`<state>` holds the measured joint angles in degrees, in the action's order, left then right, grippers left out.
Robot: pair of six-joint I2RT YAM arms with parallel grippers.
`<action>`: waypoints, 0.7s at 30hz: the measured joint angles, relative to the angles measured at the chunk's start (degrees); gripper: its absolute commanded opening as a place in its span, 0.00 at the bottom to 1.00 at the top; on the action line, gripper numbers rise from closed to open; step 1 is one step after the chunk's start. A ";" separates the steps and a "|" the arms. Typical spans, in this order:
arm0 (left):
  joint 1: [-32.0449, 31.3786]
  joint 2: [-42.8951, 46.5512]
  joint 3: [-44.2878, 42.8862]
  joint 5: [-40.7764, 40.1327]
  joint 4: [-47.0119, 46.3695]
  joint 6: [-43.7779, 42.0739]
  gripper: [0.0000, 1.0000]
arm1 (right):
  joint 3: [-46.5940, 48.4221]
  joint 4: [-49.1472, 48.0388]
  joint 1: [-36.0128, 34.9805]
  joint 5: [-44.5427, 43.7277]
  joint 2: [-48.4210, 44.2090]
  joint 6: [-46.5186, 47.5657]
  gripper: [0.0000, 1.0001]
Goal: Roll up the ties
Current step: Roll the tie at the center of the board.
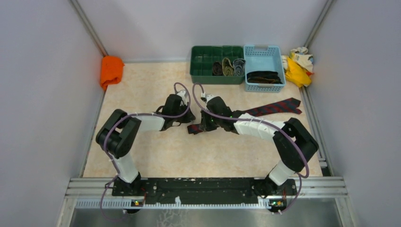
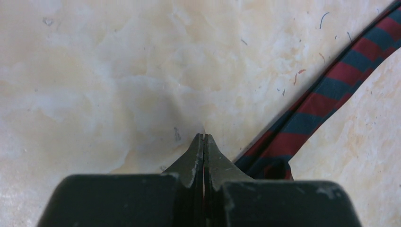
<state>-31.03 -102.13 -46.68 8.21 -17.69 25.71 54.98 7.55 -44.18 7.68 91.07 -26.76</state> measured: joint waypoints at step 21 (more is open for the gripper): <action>0.00 -0.79 0.59 -0.20 -2.75 0.44 0.00 | -8.63 -21.40 -0.70 7.87 11.04 -9.03 0.00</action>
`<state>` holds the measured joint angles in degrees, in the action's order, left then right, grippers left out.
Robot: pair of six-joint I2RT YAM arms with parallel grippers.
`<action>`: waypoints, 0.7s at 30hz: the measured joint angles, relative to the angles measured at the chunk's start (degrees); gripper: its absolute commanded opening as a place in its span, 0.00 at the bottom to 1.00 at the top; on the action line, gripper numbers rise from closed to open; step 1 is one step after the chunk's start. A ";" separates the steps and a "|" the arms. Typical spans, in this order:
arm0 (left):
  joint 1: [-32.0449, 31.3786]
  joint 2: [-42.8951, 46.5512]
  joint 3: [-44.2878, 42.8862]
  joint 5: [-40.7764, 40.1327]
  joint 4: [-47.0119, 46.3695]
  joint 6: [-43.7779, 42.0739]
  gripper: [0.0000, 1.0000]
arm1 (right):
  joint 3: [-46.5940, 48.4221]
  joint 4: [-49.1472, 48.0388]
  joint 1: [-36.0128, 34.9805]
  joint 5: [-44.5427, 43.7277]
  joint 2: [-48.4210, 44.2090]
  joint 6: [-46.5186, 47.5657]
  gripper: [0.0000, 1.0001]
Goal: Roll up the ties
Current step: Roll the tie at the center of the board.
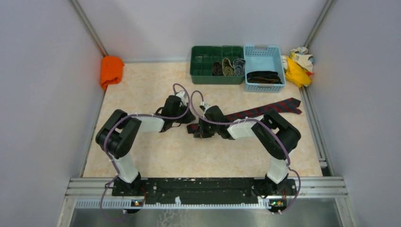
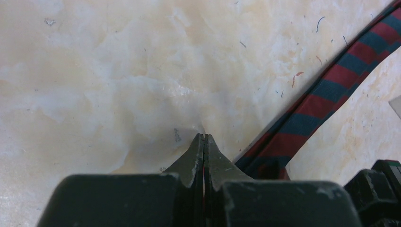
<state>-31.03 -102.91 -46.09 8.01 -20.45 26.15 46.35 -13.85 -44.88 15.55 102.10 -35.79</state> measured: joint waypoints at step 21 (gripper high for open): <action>-0.15 0.76 -1.01 -4.07 3.34 1.03 0.00 | 5.64 -1.81 0.00 -0.26 4.79 1.25 0.00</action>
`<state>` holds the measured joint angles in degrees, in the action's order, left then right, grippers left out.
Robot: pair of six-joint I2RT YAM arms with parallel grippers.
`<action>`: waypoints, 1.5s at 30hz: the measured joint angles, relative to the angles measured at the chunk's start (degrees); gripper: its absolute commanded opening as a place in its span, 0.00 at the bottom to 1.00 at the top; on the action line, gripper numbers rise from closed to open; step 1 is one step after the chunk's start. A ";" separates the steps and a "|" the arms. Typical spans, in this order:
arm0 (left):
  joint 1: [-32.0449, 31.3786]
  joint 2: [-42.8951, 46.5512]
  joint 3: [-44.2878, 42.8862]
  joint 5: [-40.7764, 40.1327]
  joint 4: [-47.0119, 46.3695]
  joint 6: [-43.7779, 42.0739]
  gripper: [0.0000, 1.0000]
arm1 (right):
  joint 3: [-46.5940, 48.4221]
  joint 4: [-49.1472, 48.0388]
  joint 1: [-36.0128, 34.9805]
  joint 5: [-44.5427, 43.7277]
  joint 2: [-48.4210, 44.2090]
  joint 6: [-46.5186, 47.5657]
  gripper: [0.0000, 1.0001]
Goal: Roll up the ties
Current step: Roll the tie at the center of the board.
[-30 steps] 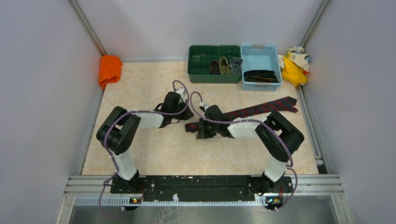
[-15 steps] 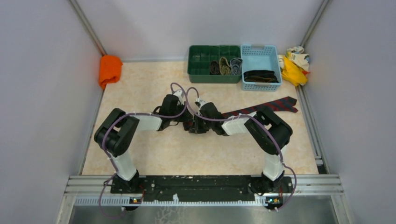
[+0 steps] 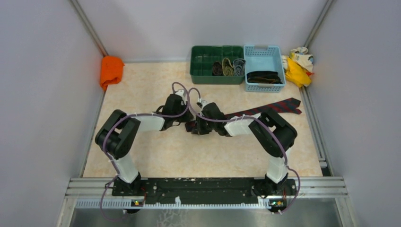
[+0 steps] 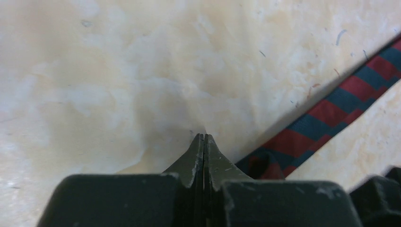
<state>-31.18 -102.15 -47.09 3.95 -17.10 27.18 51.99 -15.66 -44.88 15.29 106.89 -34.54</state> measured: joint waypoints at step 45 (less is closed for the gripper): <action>0.74 16.48 6.45 -14.86 20.57 3.21 0.00 | 16.39 25.18 -1.49 -21.64 1.64 8.85 0.00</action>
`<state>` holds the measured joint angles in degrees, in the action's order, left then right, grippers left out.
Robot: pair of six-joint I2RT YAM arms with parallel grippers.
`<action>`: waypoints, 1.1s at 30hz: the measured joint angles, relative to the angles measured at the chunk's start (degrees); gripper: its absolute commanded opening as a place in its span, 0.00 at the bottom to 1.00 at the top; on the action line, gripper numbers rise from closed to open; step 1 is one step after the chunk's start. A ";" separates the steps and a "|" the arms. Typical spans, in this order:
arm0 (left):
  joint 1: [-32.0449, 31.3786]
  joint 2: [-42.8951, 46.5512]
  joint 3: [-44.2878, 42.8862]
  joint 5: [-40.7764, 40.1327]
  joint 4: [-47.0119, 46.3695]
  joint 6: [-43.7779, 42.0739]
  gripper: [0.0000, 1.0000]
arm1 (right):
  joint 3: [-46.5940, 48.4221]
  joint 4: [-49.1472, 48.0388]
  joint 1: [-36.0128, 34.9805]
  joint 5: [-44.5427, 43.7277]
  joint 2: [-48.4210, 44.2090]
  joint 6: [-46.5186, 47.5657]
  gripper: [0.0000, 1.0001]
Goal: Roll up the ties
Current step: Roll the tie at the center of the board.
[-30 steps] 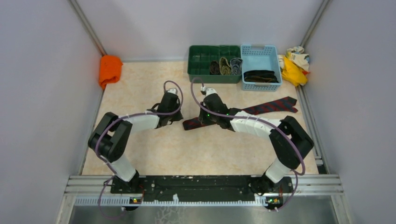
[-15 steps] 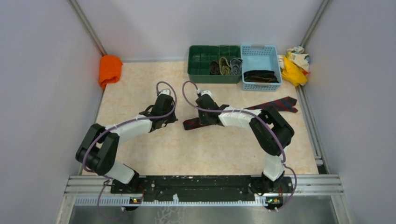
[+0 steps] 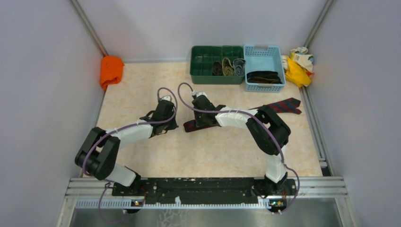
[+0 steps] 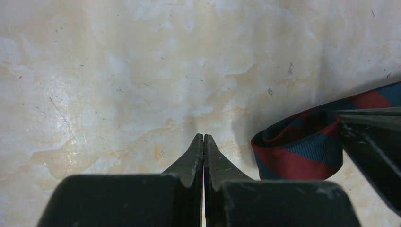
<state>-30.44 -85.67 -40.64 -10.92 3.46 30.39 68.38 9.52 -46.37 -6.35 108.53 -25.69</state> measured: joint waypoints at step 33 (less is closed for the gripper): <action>0.31 6.51 1.73 -2.40 0.59 2.08 0.00 | 2.99 6.86 -3.06 -9.49 -2.58 1.55 0.10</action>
<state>-30.13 -79.15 -38.92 -13.32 4.05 32.47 71.37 16.38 -49.43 -15.84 105.95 -24.14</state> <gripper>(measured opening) 0.005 0.095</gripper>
